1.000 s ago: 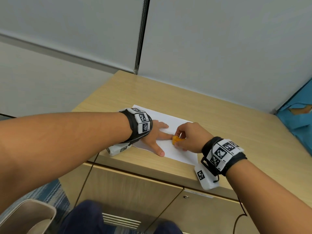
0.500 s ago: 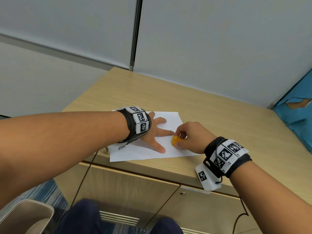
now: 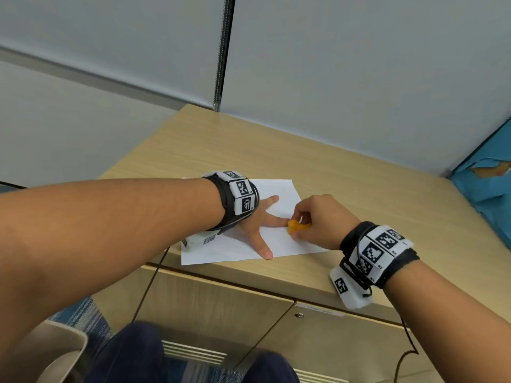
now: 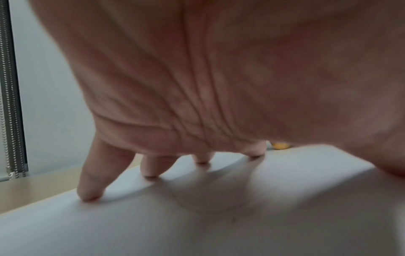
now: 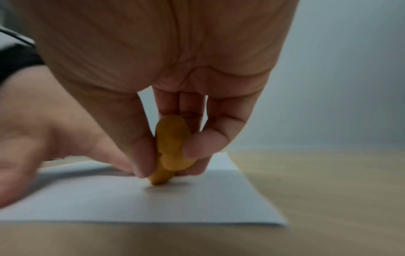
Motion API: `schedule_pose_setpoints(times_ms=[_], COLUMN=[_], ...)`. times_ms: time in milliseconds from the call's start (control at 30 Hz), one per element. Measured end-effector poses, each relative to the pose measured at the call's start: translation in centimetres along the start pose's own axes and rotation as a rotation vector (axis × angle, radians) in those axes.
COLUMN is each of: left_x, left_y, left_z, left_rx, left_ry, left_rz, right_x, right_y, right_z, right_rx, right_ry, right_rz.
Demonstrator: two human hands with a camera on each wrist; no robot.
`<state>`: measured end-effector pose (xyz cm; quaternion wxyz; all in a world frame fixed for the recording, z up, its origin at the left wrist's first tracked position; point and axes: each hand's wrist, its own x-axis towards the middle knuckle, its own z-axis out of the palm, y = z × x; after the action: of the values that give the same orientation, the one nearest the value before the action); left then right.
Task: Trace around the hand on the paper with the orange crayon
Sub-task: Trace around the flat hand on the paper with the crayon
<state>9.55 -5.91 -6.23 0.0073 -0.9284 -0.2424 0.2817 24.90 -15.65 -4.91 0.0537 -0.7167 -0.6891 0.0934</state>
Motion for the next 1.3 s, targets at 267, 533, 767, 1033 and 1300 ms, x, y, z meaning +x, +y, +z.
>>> schedule_pose_setpoints(times_ms=[267, 533, 767, 1033, 1300], left_x=[0.5, 0.4, 0.1, -0.3, 0.6], left_y=[-0.2, -0.2, 0.0, -0.6, -2.8], left_z=[0.3, 0.2, -0.1, -0.9, 0.1], left_rx=[-0.015, -0.006, -0.008, 0.031, -0.006], left_ry=[0.002, -0.003, -0.02, -0.044, 0.021], left_rz=[0.002, -0.005, -0.016, 0.052, 0.138], right_x=[-0.2, -0.7, -0.9, 0.0, 0.1], right_y=[0.9, 0.3, -1.1, 0.1, -0.5], right_z=[-0.2, 0.0, 0.8, 0.8, 0.3], right_rx=[0.067, 0.081, 0.043, 0.042, 0.024], right_ry=[-0.005, -0.054, -0.091, -0.013, -0.008], right_rz=[0.072, 0.034, -0.046, 0.013, -0.013])
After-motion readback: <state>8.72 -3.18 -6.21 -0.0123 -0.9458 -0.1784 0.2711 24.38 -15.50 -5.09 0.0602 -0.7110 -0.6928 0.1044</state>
